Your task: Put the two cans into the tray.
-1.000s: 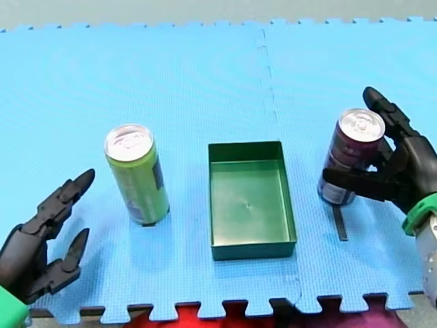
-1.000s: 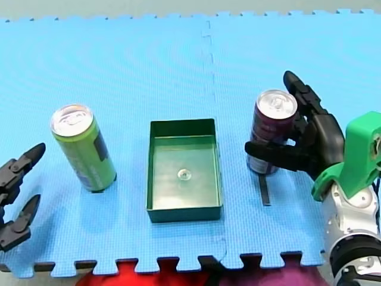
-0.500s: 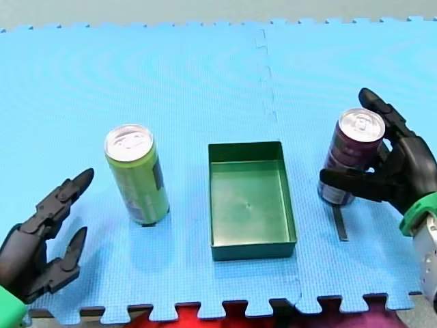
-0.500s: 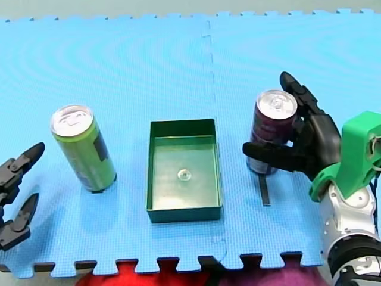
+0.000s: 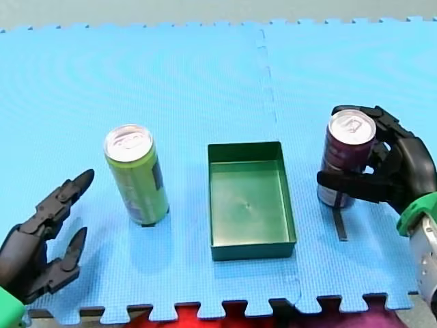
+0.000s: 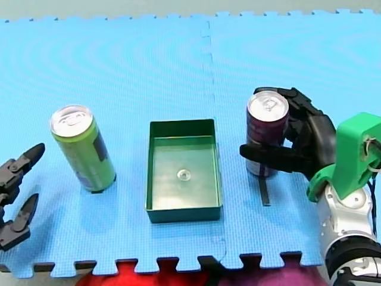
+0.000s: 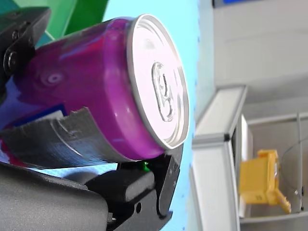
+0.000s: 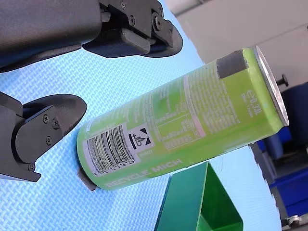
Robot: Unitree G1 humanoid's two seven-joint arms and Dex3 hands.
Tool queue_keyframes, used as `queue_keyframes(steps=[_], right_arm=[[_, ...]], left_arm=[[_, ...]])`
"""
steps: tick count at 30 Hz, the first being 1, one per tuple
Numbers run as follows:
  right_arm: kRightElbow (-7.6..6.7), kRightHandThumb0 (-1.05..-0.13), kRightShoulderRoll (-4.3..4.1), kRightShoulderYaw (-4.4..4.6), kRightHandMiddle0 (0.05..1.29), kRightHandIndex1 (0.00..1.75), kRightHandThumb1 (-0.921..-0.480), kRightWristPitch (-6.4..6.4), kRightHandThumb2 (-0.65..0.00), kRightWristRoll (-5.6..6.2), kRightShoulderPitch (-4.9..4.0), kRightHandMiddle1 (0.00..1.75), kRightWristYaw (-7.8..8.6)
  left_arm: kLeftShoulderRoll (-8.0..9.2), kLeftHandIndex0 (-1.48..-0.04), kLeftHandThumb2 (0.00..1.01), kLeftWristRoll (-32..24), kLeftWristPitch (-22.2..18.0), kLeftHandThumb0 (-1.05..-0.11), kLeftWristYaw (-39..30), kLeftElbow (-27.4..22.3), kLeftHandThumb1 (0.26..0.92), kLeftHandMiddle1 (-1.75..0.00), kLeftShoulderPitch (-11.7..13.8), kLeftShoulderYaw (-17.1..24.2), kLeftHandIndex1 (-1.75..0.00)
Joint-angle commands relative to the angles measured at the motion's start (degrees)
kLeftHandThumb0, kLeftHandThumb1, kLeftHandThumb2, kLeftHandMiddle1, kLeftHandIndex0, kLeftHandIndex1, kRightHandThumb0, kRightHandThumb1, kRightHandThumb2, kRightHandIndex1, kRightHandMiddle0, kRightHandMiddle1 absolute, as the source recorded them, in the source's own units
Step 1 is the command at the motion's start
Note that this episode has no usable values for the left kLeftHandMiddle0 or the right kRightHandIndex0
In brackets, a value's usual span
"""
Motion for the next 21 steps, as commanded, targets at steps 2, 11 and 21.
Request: queue_keyframes(steps=[2, 11, 21], right_arm=[[-0.34, -0.382, 0.28, -0.06, 0.44, 1.74, -0.691, -0.69, -0.013, 0.08, 0.34, 1.74, -0.91], [-0.55, -0.352, 0.43, -0.05, 0.49, 1.75, -0.701, -1.53, -0.009, 0.02, 0.37, 1.75, -2.62], [-0.34, -0.322, 0.85, -1.53, 0.51, 1.75, -0.712, -1.34, -0.01, 2.05, 0.05, 1.75, -0.93]], left_arm=[[0.08, -0.32, 0.79, -0.05, -0.38, -1.048, 0.08, 0.16, 0.921, -0.01, -0.05, 0.17, 0.0], [-0.26, -0.32, 0.79, -0.22, 0.04, -1.048, 0.21, -0.15, 0.921, -0.01, 0.07, 0.21, 0.0], [-0.17, -0.32, 0.8, -0.15, 0.01, -1.048, 0.13, -0.05, 0.921, 0.0, 0.07, 0.19, 0.0]])
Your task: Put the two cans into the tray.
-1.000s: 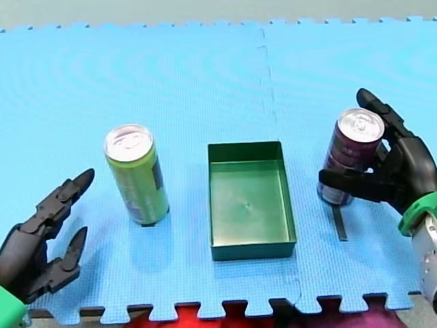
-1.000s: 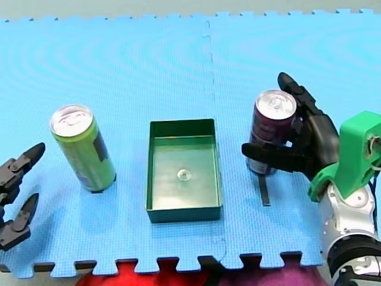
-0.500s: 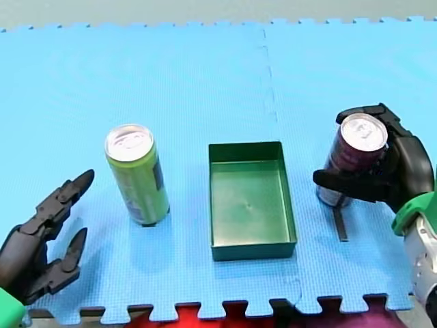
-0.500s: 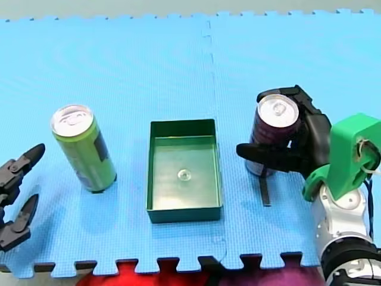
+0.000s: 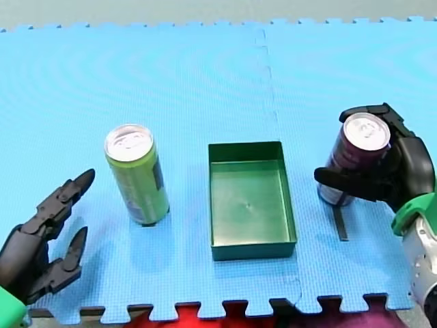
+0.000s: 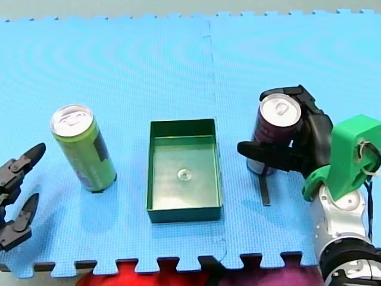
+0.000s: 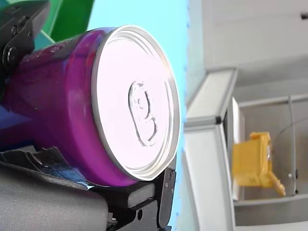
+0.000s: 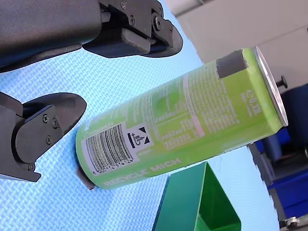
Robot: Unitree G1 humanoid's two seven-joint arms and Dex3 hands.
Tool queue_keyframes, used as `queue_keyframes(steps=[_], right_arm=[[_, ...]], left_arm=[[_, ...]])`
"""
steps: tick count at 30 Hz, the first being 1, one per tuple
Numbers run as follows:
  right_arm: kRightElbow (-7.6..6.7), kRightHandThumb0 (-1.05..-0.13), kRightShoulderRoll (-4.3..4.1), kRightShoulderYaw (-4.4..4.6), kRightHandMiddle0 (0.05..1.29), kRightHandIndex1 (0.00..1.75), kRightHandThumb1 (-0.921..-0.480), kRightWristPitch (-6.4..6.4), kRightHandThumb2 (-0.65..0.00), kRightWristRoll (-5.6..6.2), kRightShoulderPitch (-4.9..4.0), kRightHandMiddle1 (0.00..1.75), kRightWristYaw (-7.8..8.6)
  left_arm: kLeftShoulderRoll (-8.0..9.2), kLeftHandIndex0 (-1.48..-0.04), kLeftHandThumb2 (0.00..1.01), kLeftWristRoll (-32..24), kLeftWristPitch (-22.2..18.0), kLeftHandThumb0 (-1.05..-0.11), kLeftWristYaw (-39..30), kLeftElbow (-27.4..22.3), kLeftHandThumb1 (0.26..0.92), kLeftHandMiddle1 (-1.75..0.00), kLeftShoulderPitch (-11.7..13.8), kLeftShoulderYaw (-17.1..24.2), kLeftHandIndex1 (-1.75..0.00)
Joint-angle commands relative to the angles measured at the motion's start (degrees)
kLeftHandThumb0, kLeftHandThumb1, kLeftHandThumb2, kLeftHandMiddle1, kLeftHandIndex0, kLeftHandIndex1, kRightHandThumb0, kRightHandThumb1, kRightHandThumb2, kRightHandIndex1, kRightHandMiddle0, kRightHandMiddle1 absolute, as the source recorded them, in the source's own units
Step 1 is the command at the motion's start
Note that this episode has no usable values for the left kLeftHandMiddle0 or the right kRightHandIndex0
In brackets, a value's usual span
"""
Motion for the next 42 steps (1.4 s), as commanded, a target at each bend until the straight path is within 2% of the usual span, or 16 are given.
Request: queue_keyframes(steps=[1, 6, 9, 12, 16, 19, 21, 24, 27, 31, 38, 42], right_arm=[[-0.03, -0.319, 0.04, -0.55, 0.51, 1.75, -0.714, -0.15, -0.01, 0.77, -0.33, 1.75, 0.33], [0.16, -0.3, 0.29, -1.59, 0.52, 1.75, -0.725, 0.44, -0.012, 2.07, -0.6, 1.75, 1.84], [0.09, -0.297, 0.4, -1.82, 0.52, 1.75, -0.731, 0.93, -0.013, 2.23, -0.99, 1.75, 1.5], [-0.59, -0.311, 0.54, -1.36, 0.53, 1.75, -0.739, 2.03, -0.014, 1.62, -2.34, 1.75, -0.57], [-2.35, -0.351, -0.01, -0.18, 0.54, 1.75, -0.752, 4.75, -0.013, 0.26, -4.69, 1.75, -3.79], [-3.09, -0.372, -0.36, 0.53, 0.54, 1.75, -0.759, 6.22, -0.013, -0.62, -5.67, 1.75, -5.46], [-3.13, -0.386, -0.61, 0.79, 0.54, 1.75, -0.764, 6.51, -0.014, -0.95, -6.29, 1.75, -5.93], [-3.17, -0.406, -0.94, 0.95, 0.54, 1.75, -0.772, 6.74, -0.014, -1.07, -7.17, 1.75, -6.09], [-3.08, -0.43, -1.17, 0.8, 0.54, 1.75, -0.778, 7.03, -0.011, -0.72, -8.07, 1.75, -5.77], [-2.93, -0.459, -1.61, 0.64, 0.54, 1.75, -0.78, 7.67, -0.008, -0.4, -8.65, 1.75, -5.27], [-3.16, -0.481, -2.9, 1.49, 0.54, 1.75, -0.782, 10.56, -0.006, -1.19, -9.63, 1.75, -5.1], [-3.68, -0.498, -3.28, 2.12, 0.54, 1.75, -0.782, 11.55, -0.005, -1.72, -10.1, 1.75, -5.13]], left_arm=[[0.21, -0.32, 0.8, 0.03, -0.09, -1.048, 0.07, 0.12, 0.921, 0.0, 0.03, 0.14, 0.0], [0.24, -0.32, 0.8, 0.17, -0.38, -1.048, 0.13, 0.49, 0.921, 0.0, -0.1, 0.14, 0.0], [0.27, -0.32, 0.8, 0.33, -0.55, -1.048, 0.25, 0.79, 0.921, 0.0, -0.23, 0.15, 0.0], [0.23, -0.32, 0.8, 0.28, -0.42, -1.048, 0.24, 1.21, 0.921, 0.0, -0.55, 0.18, 0.0], [0.0, -0.32, 0.8, 0.21, -0.06, -1.048, 0.17, 1.5, 0.921, 0.0, -0.94, 0.05, 0.0], [-0.2, -0.32, 0.8, 0.22, 0.05, -1.048, -0.03, 1.5, 0.921, 0.0, -1.04, -0.15, 0.0], [-0.38, -0.32, 0.8, 0.29, -0.22, -1.048, -0.1, 1.66, 0.921, 0.0, -1.1, -0.27, 0.0], [-0.66, -0.32, 0.79, 0.29, -0.89, -1.048, -0.27, 2.19, 0.921, 0.0, -1.33, -0.37, 0.0], [-0.83, -0.31, 0.78, 0.32, -2.1, -1.048, -0.51, 3.11, 0.921, 0.0, -1.73, -0.42, 0.0], [-1.07, -0.31, 0.77, 0.05, -3.6, -1.048, -1.12, 4.76, 0.921, 0.0, -2.5, -0.35, 0.0], [-1.64, -0.3, 0.75, 0.02, -5.15, -1.048, -1.54, 6.06, 0.921, 0.0, -3.33, -0.4, 0.0], [-2.01, -0.29, 0.74, 0.54, -5.28, -1.048, -1.05, 6.09, 0.921, 0.0, -3.49, -0.63, 0.0]])
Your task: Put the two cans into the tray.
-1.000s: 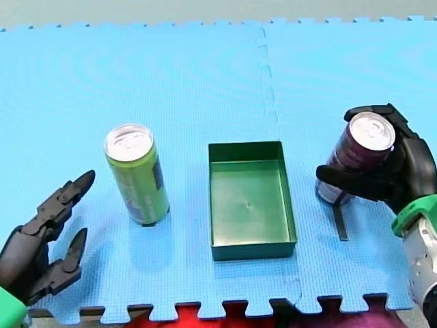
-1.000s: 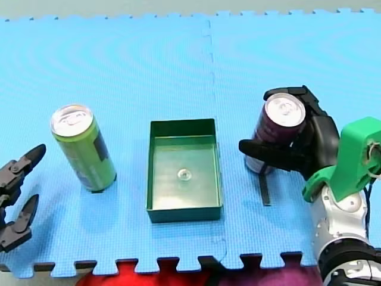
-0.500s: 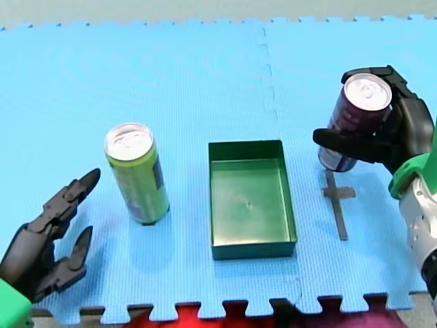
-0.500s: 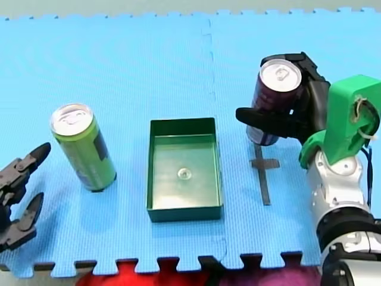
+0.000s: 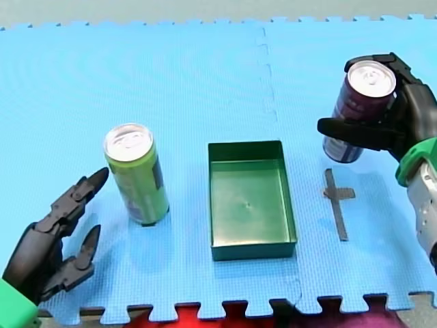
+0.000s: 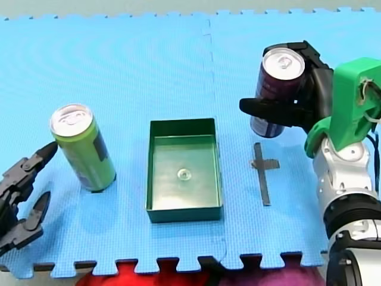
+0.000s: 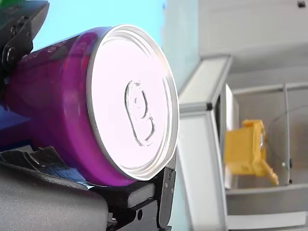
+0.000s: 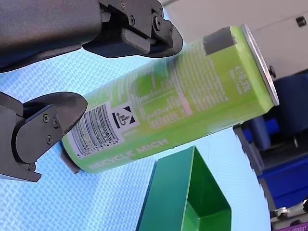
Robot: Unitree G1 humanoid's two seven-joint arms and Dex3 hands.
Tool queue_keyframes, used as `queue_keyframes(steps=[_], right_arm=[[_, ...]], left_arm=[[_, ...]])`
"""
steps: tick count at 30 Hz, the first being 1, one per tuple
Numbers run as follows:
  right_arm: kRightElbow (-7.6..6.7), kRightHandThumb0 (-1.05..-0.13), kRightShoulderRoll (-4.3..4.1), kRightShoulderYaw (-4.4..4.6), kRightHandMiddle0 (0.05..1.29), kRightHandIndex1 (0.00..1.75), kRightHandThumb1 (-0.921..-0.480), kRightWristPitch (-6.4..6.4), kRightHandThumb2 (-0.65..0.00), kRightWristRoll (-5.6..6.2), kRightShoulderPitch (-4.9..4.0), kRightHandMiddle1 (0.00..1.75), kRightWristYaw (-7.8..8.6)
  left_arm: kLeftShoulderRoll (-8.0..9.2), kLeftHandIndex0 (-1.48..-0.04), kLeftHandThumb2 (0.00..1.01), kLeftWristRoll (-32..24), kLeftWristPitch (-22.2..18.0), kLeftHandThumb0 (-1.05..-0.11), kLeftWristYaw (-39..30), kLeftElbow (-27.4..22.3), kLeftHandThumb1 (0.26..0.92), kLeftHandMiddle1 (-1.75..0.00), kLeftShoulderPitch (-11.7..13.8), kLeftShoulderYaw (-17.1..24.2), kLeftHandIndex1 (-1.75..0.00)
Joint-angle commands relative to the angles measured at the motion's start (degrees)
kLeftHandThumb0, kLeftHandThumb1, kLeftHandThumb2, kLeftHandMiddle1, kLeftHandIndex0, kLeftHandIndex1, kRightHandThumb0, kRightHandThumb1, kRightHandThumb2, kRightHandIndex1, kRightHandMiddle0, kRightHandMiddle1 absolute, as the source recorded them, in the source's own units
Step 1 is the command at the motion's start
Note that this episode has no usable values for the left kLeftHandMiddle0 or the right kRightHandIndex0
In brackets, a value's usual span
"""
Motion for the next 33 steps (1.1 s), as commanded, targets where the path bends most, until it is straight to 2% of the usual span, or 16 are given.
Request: queue_keyframes(steps=[1, 5, 7, 9, 11, 14, 21, 28, 31, 33], right_arm=[[-1.03, -0.506, -0.57, 0.39, 0.53, 1.75, -0.783, 0.45, -0.005, -0.15, -1.25, 1.75, -0.02], [-2.21, -0.545, -0.78, 1.03, 0.53, 1.75, -0.787, 2.9, -0.005, -0.57, -2.87, 1.75, -0.48], [-3.84, -0.556, -0.73, 1.29, 0.53, 1.75, -0.788, 4.61, -0.005, -0.46, -3.59, 1.75, -0.69], [-6.32, -0.566, -0.24, 1.58, 0.53, 1.75, -0.79, 6.26, -0.005, -0.25, -3.69, 1.75, -1.17], [-8.66, -0.572, 0.51, 1.74, 0.53, 1.75, -0.791, 7.45, -0.005, 0.1, -3.14, 1.75, -1.74], [-11.31, -0.579, 1.21, 1.86, 0.52, 1.75, -0.793, 9.02, -0.005, 0.56, -2.28, 1.75, -2.32], [-18.85, -0.591, 2.56, 2.77, 0.52, 1.75, -0.798, 13.03, -0.006, 1.47, 1.0, 1.75, -2.63], [-24.17, -0.595, 3.65, 3.48, 0.51, 1.75, -0.801, 16.79, -0.006, 2.63, 2.96, 1.75, -2.31], [-26.7, -0.595, 4.27, 3.8, 0.51, 1.75, -0.803, 18.89, -0.005, 3.23, 3.96, 1.75, -2.25], [-29.46, -0.594, 4.71, 4.22, 0.51, 1.75, -0.803, 20.79, -0.005, 3.55, 5.09, 1.75, -2.35]], left_arm=[[-0.13, -0.29, 0.73, 0.47, -0.24, -1.048, 0.53, 0.18, 0.921, 0.0, -0.24, -0.14, 0.0], [-0.45, -0.29, 0.72, 1.14, -0.28, -1.048, 1.32, 1.08, 0.921, 0.0, -0.67, -0.35, 0.0], [-0.62, -0.29, 0.69, 1.35, -0.31, -1.048, 1.59, 1.54, 0.921, 0.0, -0.86, -0.46, 0.0], [-0.74, -0.29, 0.68, 1.56, -0.29, -1.048, 1.84, 1.9, 0.921, 0.0, -1.05, -0.53, 0.0], [-0.81, -0.29, 0.67, 1.85, -0.15, -1.048, 2.2, 2.31, 0.921, 0.0, -1.3, -0.57, 0.0], [-0.87, -0.28, 0.64, 2.4, 0.07, -1.048, 2.95, 2.8, 0.921, 0.0, -1.62, -0.65, 0.0], [-1.1, -0.28, 0.6, 2.68, 0.7, -1.048, 3.84, 3.01, 0.921, 0.0, -1.63, -0.72, 0.0], [-1.32, -0.28, 0.59, 2.04, 1.29, -1.048, 3.66, 3.73, 0.921, 0.0, -1.66, -0.33, 0.0], [-1.31, -0.28, 0.58, 1.92, 1.02, -1.048, 3.61, 4.06, 0.921, 0.0, -1.61, -0.19, 0.0], [-1.29, -0.28, 0.57, 1.89, 0.89, -1.048, 3.64, 4.27, 0.921, 0.0, -1.64, -0.08, 0.0]])
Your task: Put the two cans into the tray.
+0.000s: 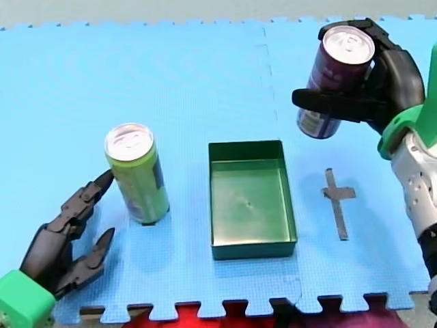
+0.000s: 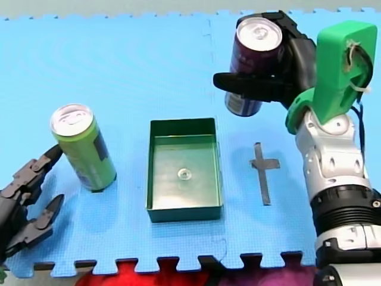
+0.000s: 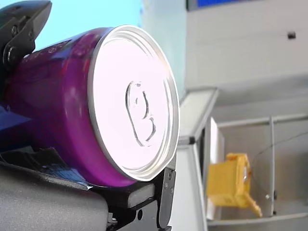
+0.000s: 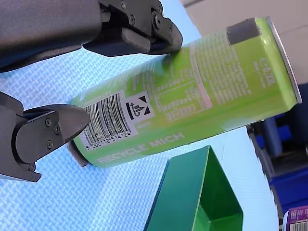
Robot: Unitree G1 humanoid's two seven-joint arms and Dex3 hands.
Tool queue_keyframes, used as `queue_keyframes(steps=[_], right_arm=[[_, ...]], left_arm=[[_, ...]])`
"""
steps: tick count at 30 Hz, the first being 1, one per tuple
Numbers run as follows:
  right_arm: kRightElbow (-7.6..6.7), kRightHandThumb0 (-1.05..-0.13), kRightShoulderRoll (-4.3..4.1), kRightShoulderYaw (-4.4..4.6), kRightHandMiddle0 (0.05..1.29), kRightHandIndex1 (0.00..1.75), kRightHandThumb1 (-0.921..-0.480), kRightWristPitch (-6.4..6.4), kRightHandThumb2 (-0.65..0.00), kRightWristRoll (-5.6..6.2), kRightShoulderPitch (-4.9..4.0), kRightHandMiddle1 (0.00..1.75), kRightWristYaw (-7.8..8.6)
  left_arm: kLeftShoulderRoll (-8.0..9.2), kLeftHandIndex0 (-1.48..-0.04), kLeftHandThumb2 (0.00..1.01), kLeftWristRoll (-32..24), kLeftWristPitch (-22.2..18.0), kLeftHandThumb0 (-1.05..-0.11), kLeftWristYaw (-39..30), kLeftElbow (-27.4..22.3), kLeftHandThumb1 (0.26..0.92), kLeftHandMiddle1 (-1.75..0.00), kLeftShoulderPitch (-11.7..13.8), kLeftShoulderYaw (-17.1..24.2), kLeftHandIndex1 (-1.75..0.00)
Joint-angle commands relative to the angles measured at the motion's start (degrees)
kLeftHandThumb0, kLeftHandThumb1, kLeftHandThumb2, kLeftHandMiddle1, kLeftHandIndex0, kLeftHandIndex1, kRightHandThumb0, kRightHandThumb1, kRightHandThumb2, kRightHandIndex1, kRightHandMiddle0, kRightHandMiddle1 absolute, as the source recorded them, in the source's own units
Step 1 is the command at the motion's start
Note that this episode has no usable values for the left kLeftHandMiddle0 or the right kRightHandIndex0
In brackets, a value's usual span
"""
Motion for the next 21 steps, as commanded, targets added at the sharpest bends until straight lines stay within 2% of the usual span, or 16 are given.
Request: queue_keyframes(steps=[1, 2, 4, 6, 9, 11, 12, 15, 17, 21], right_arm=[[-3.85, -0.593, 0.36, 0.48, 0.51, 1.75, -0.803, 1.7, -0.005, 0.78, 1.19, 1.75, -0.12], [-4.92, -0.592, 0.54, 0.71, 0.51, 1.75, -0.802, 2.34, -0.004, 0.82, 1.71, 1.75, -0.1], [-5.92, -0.59, 0.9, 1.02, 0.51, 1.75, -0.802, 2.81, -0.004, 0.86, 2.4, 1.75, 0.05], [-5.62, -0.587, 1.54, 1.22, 0.51, 1.75, -0.802, 2.25, -0.003, 1.06, 2.85, 1.75, 0.44], [-3.96, -0.586, 2.6, 1.23, 0.51, 1.75, -0.801, 1.03, -0.002, 1.62, 3.13, 1.75, 1.02], [-3.57, -0.587, 3.03, 1.36, 0.51, 1.75, -0.801, 0.88, -0.002, 1.77, 3.21, 1.75, 1.34], [-3.82, -0.588, 3.22, 1.57, 0.51, 1.75, -0.801, 0.95, -0.002, 1.69, 3.41, 1.75, 1.4], [-5.41, -0.589, 4.08, 2.55, 0.52, 1.75, -0.799, 1.83, -0.001, 1.23, 4.34, 1.75, 0.95], [-6.66, -0.585, 4.81, 3.17, 0.53, 1.75, -0.795, 3.1, 0.0, 1.27, 4.88, 1.75, 0.69], [-9.73, -0.575, 6.26, 4.41, 0.6, 1.75, -0.787, 5.19, 0.0, 1.48, 6.76, 1.75, 0.47]], left_arm=[[0.28, -0.28, 0.57, -0.23, -0.25, -1.048, 0.1, 0.42, 0.921, 0.0, -0.13, 0.25, 0.0], [0.28, -0.28, 0.57, -0.23, -0.31, -1.048, 0.13, 0.58, 0.921, 0.0, -0.18, 0.3, 0.0], [0.27, -0.29, 0.57, -0.27, -0.44, -1.048, 0.11, 0.95, 0.921, -0.01, -0.3, 0.4, 0.0], [0.31, -0.29, 0.57, -0.37, -0.57, -1.048, -0.02, 1.39, 0.921, -0.01, -0.52, 0.52, 0.0], [0.32, -0.29, 0.56, -0.46, -0.84, -1.048, -0.1, 1.82, 0.921, -0.01, -0.69, 0.65, 0.0], [0.38, -0.29, 0.56, -0.53, -0.97, -1.048, -0.14, 2.03, 0.921, -0.01, -0.75, 0.76, 0.0], [0.46, -0.29, 0.56, -0.61, -1.02, -1.048, -0.25, 2.17, 0.921, -0.01, -0.79, 0.85, 0.0], [0.87, -0.29, 0.56, -1.11, -1.18, -1.048, -0.95, 2.89, 0.921, -0.01, -0.94, 1.26, 0.0], [1.19, -0.29, 0.55, -1.57, -1.32, -1.048, -1.59, 3.49, 0.921, 0.0, -1.04, 1.64, 0.0], [1.65, -0.29, 0.55, -2.51, -1.69, -1.048, -2.61, 4.11, 0.921, 0.0, -1.14, 2.39, 0.0]])
